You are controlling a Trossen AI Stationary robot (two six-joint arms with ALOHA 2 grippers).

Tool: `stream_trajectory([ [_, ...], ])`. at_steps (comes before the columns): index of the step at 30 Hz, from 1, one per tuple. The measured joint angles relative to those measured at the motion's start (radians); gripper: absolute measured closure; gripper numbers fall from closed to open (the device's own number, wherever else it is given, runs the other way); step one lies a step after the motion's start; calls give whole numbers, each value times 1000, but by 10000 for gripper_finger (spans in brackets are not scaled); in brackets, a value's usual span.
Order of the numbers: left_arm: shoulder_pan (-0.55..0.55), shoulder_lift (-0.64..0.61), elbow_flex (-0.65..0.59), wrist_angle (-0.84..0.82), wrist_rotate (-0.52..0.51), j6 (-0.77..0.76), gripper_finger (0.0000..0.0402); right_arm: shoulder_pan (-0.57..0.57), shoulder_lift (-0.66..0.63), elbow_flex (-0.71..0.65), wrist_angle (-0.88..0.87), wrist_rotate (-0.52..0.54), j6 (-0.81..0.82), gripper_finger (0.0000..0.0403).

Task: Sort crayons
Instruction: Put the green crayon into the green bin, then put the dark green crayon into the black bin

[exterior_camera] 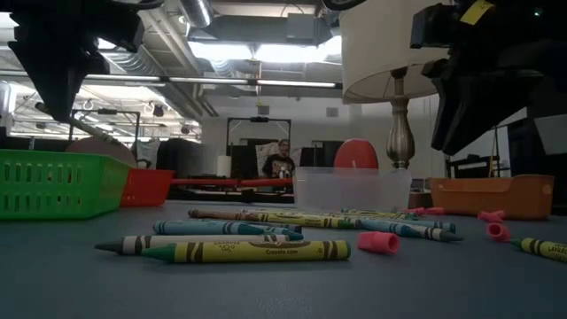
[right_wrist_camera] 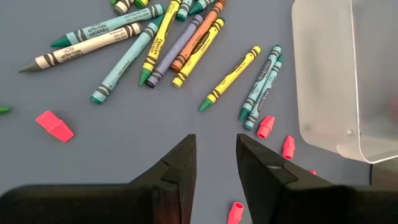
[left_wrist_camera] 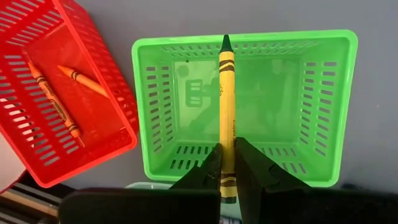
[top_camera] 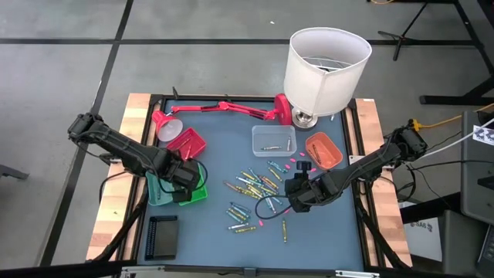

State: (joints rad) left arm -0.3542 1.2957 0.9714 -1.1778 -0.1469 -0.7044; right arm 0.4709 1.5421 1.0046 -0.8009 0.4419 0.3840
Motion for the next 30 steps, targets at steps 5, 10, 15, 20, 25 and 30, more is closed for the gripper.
stream_trajectory([
  [5,0,0,0,0,1,-1,387,0,0,0,0,0,0,292],
  [10,0,0,0,0,1,-1,345,0,0,0,0,0,0,292],
  [15,0,0,0,13,1,-1,299,0,0,0,0,0,0,292],
  [20,0,0,0,43,0,-1,273,0,0,0,0,0,0,292],
  [25,0,0,0,100,-5,-1,265,0,0,0,0,0,0,292],
  [30,0,1,0,232,-76,1,264,0,0,0,0,0,0,292],
])
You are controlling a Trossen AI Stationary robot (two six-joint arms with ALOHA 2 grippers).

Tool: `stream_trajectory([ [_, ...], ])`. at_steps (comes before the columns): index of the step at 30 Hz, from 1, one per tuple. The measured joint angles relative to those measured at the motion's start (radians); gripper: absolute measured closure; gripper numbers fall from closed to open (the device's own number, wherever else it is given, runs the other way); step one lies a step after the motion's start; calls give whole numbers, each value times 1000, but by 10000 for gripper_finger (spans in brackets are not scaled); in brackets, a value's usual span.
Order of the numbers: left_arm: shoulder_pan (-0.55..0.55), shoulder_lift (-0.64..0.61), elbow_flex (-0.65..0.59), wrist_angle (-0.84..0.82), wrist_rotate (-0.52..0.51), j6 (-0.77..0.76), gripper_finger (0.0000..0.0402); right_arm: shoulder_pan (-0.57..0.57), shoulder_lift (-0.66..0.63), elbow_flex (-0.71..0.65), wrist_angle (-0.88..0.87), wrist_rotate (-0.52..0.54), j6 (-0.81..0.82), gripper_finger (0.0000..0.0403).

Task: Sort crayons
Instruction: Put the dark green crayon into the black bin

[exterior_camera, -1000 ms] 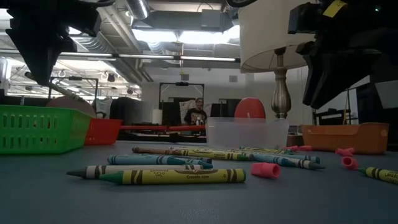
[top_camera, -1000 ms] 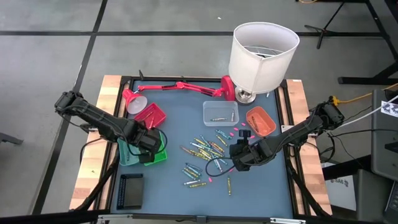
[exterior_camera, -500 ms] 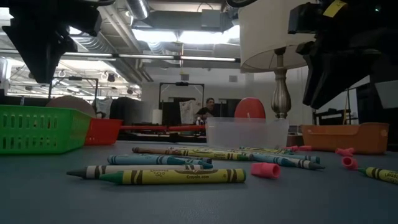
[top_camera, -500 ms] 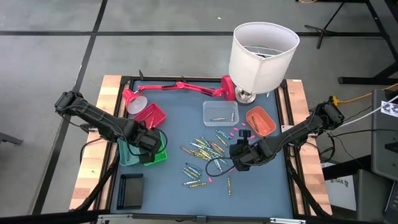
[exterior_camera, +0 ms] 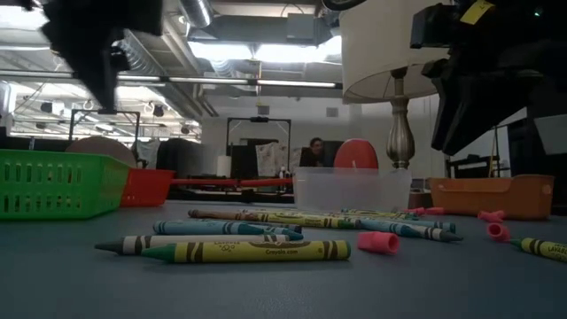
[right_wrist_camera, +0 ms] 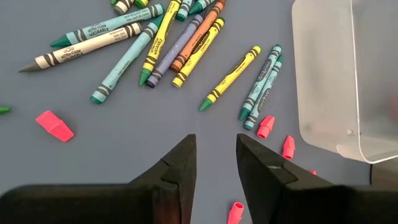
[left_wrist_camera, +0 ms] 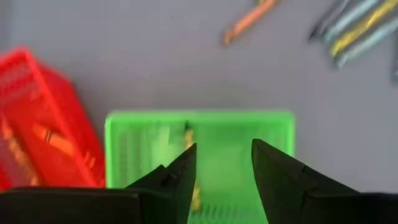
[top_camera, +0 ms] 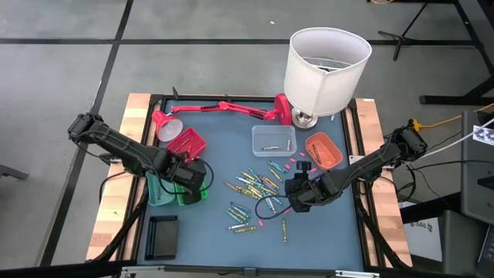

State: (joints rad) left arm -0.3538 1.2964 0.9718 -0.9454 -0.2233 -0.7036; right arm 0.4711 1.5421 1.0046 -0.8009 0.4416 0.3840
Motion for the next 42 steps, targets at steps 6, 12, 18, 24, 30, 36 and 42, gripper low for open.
stream_trajectory([
  [6,0,0,0,203,-52,91,264,0,0,0,0,0,0,292],
  [12,0,10,0,368,-83,158,264,0,0,0,0,0,0,292],
  [18,-1,87,1,553,-74,218,264,0,0,0,10,0,0,292],
  [24,-1,210,1,694,19,295,264,0,0,0,23,0,0,292],
  [30,-6,331,1,741,110,296,264,0,0,0,23,0,0,292],
  [36,-27,423,1,764,144,296,264,0,0,0,25,0,0,292],
  [42,-55,489,1,778,144,296,264,0,0,0,26,0,0,292],
])
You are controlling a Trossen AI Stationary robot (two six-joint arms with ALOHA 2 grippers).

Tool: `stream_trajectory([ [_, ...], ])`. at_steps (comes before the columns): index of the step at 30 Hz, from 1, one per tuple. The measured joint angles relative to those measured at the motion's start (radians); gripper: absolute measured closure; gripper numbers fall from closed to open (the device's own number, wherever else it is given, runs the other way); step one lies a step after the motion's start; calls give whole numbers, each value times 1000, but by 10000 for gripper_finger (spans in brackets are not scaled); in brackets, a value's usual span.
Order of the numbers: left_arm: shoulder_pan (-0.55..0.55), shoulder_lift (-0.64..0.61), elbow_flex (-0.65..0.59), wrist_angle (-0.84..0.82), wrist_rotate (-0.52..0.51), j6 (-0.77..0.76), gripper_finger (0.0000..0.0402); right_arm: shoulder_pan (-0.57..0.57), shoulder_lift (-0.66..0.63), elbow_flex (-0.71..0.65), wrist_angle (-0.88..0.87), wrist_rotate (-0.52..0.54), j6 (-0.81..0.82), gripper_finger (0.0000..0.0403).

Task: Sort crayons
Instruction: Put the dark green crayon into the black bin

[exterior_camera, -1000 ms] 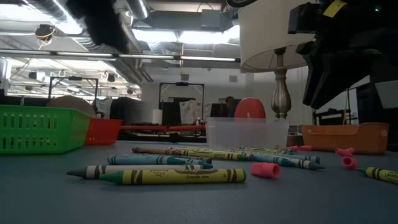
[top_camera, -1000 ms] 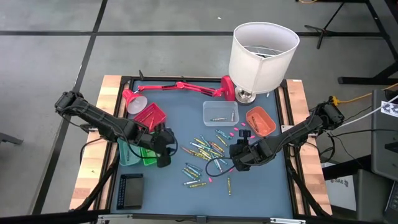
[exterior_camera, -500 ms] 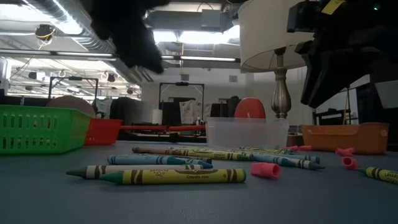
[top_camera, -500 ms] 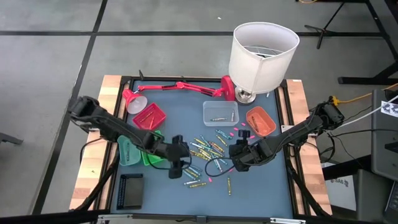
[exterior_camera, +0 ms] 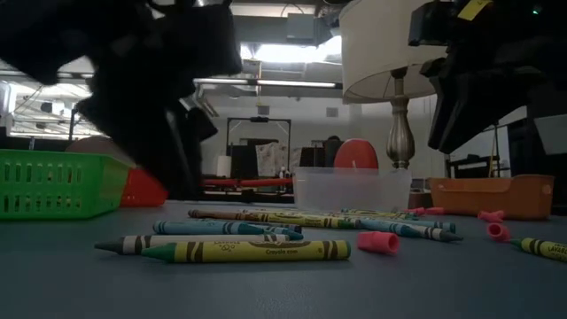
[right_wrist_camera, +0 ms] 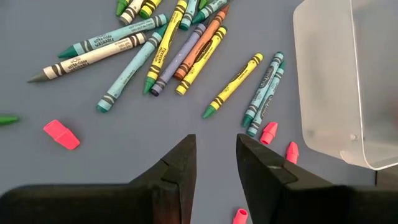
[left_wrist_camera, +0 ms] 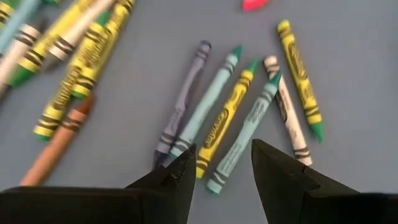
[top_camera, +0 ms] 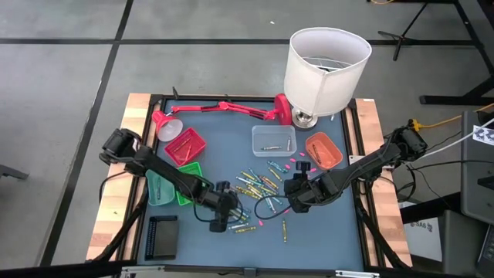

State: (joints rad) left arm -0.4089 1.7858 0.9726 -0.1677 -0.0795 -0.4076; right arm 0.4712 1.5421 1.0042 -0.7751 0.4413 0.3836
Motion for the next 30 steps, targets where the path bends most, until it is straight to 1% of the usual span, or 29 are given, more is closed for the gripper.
stream_trajectory([
  [6,-27,41,0,4,-6,0,264,0,0,0,1,0,0,292],
  [19,-38,59,0,5,-27,2,266,0,0,0,4,0,0,292],
  [23,-38,60,0,0,-34,2,287,0,0,0,4,0,0,292],
  [30,-37,60,0,-4,-37,1,352,0,0,0,4,0,0,292],
])
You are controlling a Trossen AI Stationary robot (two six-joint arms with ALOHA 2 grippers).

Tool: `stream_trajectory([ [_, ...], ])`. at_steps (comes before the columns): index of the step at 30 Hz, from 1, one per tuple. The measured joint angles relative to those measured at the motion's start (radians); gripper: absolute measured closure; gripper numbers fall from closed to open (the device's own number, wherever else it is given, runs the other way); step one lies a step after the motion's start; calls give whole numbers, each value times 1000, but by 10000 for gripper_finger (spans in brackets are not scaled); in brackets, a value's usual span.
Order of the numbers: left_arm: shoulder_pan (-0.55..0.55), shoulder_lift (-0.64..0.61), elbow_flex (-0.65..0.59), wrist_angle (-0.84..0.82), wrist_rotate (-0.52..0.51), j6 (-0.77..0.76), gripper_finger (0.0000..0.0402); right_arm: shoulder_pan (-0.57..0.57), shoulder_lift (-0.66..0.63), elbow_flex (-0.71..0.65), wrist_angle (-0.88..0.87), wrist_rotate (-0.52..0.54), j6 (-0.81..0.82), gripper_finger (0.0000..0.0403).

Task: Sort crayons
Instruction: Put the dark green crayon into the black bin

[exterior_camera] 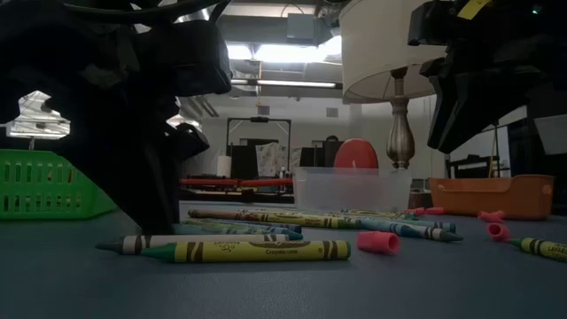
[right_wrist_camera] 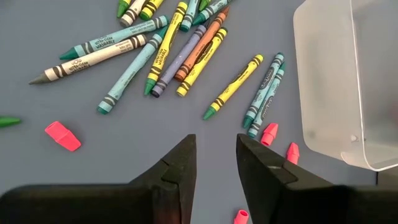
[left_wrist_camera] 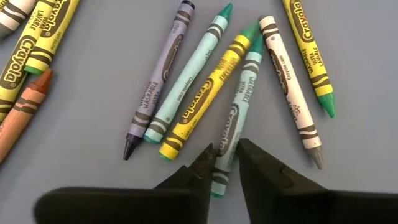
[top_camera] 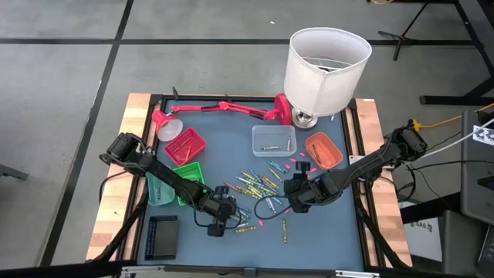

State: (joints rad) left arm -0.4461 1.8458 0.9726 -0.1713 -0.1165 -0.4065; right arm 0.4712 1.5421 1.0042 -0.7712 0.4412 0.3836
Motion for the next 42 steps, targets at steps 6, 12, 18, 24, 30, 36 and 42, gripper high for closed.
stream_trajectory([
  [6,0,0,0,-3,-1,0,396,0,0,0,0,0,0,292],
  [12,0,-1,0,-4,-1,23,391,0,0,0,0,0,0,292],
  [18,2,-25,-1,-21,-4,24,391,0,0,0,4,0,0,292],
  [24,1,-79,-1,-45,44,-10,390,0,0,0,12,0,0,292],
  [30,-8,-179,-1,-123,130,-95,390,0,0,0,14,0,0,292],
  [36,-45,-298,-1,-233,205,-196,390,0,0,0,19,3,0,292],
  [42,-120,-402,-1,-375,242,-405,390,0,0,0,22,11,0,292],
])
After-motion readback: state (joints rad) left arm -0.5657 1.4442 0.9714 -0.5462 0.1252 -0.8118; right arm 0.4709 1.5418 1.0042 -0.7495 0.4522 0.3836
